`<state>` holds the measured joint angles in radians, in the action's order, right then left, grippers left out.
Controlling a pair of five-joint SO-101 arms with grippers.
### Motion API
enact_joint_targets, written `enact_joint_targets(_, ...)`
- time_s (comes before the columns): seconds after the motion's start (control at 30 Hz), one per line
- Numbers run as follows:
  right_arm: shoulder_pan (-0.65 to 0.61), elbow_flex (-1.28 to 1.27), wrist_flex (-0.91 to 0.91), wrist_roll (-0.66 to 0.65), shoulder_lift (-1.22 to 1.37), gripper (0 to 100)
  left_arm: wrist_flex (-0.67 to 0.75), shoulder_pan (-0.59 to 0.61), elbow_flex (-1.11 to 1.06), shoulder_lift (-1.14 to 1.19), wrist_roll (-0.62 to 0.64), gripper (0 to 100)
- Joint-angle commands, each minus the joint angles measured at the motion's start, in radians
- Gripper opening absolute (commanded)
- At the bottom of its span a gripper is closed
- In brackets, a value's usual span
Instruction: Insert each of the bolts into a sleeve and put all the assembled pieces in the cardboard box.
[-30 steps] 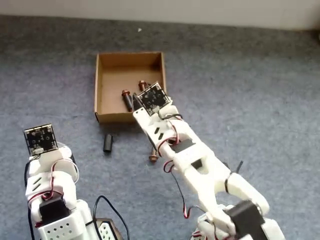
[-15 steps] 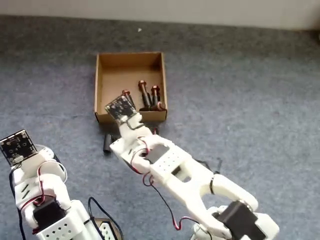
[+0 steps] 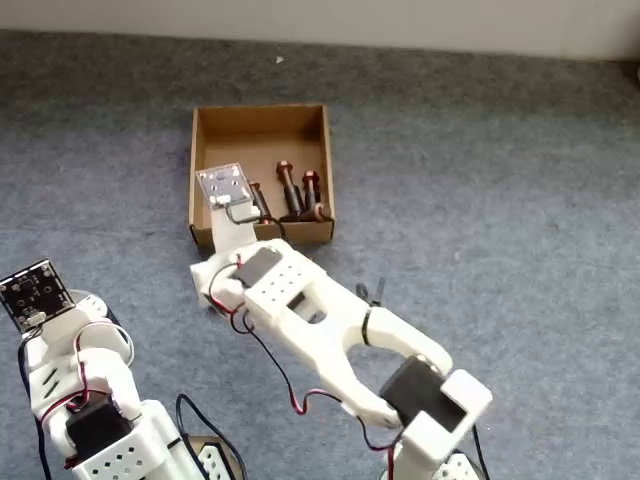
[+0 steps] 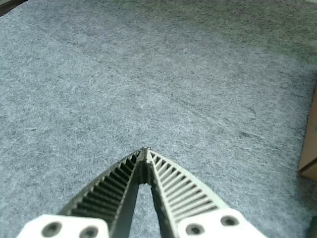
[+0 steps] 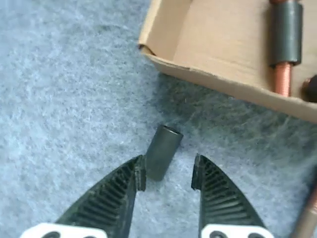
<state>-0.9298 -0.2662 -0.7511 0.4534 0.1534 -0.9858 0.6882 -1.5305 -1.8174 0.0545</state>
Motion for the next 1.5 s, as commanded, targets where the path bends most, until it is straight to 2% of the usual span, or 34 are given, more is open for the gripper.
enact_joint_targets(0.0, -0.010, 0.131, -0.059, 0.075, 0.038, 13.9, 0.023, 0.004, 0.035, -0.008, 0.009, 3)
enact_joint_targets(0.37, -0.008, 0.444, -0.266, 0.133, 0.323, 13.5, 0.025, 0.002, 0.027, -0.008, 0.009, 3)
enact_joint_targets(0.6, -0.007, 0.642, -0.421, 0.126, 0.489, 1.2, 0.025, 0.002, 0.025, -0.008, 0.009, 3)
enact_joint_targets(0.8, -0.007, 0.803, -0.595, 0.123, 0.573, 0.5, 0.025, 0.002, 0.025, -0.008, 0.009, 3)
enact_joint_targets(1.03, 0.008, 0.874, -0.699, -0.011, 0.498, 0.5, 0.025, 0.002, 0.025, -0.008, 0.009, 3)
enact_joint_targets(1.3, 0.120, 0.874, -0.788, -0.014, 0.326, 0.5, 0.025, 0.002, 0.025, -0.008, 0.009, 3)
enact_joint_targets(1.47, 0.128, 0.874, -0.851, -0.015, 0.220, 0.5, 0.025, 0.002, 0.024, -0.007, 0.009, 3)
